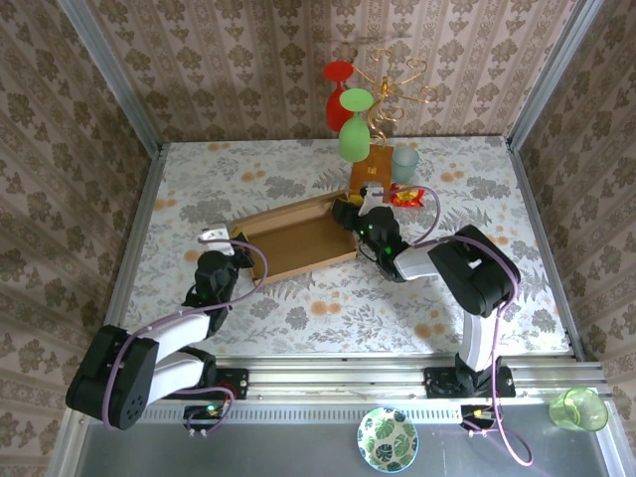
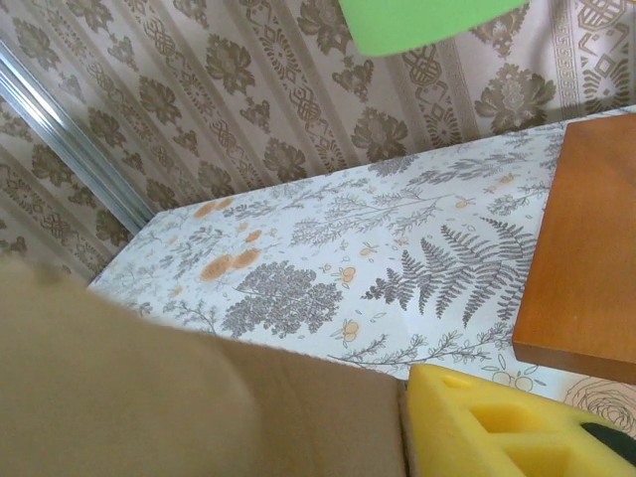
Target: Fold the paper box
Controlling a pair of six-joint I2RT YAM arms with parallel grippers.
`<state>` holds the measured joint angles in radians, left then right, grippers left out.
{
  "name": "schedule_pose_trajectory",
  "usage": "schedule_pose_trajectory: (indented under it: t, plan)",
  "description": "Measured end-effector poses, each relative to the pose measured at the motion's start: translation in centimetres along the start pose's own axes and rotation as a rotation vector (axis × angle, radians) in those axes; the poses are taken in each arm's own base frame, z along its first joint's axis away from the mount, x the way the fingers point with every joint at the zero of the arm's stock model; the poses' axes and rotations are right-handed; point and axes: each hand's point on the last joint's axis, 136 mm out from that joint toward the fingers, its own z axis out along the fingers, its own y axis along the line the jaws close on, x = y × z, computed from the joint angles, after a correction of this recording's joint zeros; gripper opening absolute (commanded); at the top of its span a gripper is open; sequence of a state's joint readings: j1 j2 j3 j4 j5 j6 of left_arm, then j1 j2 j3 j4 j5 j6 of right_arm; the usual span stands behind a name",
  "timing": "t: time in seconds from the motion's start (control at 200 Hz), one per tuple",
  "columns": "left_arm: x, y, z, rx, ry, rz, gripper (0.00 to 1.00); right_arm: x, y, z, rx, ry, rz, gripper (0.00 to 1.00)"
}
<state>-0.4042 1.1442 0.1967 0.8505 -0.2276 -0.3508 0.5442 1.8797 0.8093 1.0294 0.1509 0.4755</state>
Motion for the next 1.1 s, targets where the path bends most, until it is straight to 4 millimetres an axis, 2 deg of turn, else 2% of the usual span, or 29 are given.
schedule_pose_trajectory:
  t: [0.2,0.36,0.655,0.86,0.995,1.1]
  plan:
    - [0.1,-0.2,0.0,-0.005,-0.001,0.012,0.00,-1.2,0.2,-1.0,0.021,0.017,0.084,0.52]
    - [0.2,-0.5,0.1,-0.010,0.001,0.016,0.00,-1.8,0.5,-2.8,0.049,0.042,0.172,0.52]
    - [0.3,-0.3,0.5,-0.026,0.005,0.023,0.00,-3.9,0.5,-8.4,0.134,0.054,0.389,0.51]
    - [0.3,-0.3,0.5,-0.028,0.006,0.026,0.00,-5.9,2.1,-12.3,0.171,0.052,0.577,0.55]
    - [0.3,-0.3,0.5,-0.029,0.007,0.026,0.00,-6.4,3.9,-12.6,0.202,0.070,0.756,0.58]
    - [0.4,-0.3,0.5,-0.029,0.008,0.026,0.00,-6.9,6.1,-11.5,0.208,0.079,0.885,0.60]
